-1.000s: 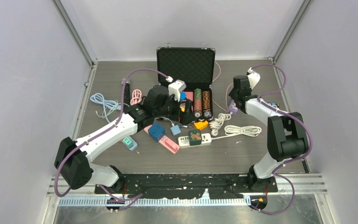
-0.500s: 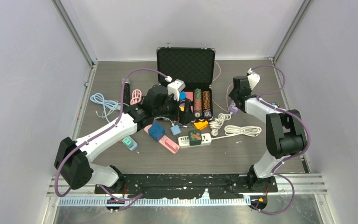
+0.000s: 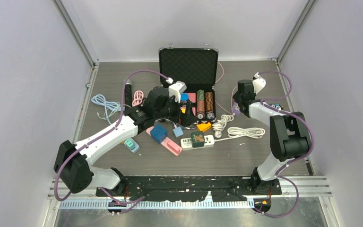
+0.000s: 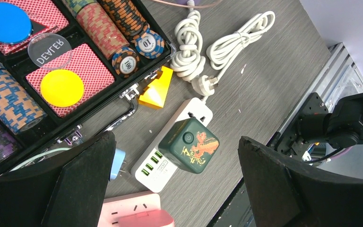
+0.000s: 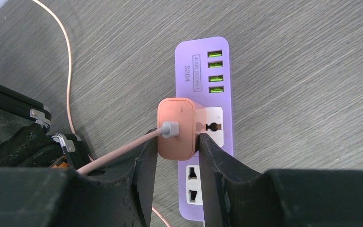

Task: Insert the plug

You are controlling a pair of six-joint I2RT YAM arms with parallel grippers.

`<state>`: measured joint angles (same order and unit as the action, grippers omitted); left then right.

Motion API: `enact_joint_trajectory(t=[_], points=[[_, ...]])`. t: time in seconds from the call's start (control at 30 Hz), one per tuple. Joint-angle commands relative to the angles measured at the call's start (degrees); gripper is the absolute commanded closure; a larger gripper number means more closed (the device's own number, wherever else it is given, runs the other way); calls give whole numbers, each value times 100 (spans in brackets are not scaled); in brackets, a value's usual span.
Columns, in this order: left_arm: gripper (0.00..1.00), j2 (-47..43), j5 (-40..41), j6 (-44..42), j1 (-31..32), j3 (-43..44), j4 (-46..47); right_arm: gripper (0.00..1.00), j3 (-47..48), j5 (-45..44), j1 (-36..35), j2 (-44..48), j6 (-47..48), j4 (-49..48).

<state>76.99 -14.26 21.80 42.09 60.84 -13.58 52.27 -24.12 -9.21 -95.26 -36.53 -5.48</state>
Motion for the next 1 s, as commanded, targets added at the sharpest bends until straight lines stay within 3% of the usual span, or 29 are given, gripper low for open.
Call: enact_joint_trajectory(t=[0.0, 0.17, 0.23, 0.33, 0.43, 0.5, 0.97], points=[[0, -227, 51, -107, -43, -28, 67, 94, -347, 103, -50, -83, -375, 508], [0, -277, 64, -113, -51, -17, 54, 95, -121, -25, -62, -98, -451, 926], [0, -308, 76, -127, -51, -17, 38, 84, 159, -84, -63, -45, -353, 1184], [0, -382, 153, -145, -59, -8, -22, 52, 557, -224, -50, 219, -157, 1563], [0, -481, 203, -151, -69, -54, -46, 33, 947, -327, -38, 505, 25, 1803], [0, -560, 238, -150, -77, -95, -43, 28, 1028, -345, -35, 728, 141, 1849], [0, -1512, 1054, -215, -128, -623, -175, 26, 511, 100, -32, 2601, 474, 2965]])
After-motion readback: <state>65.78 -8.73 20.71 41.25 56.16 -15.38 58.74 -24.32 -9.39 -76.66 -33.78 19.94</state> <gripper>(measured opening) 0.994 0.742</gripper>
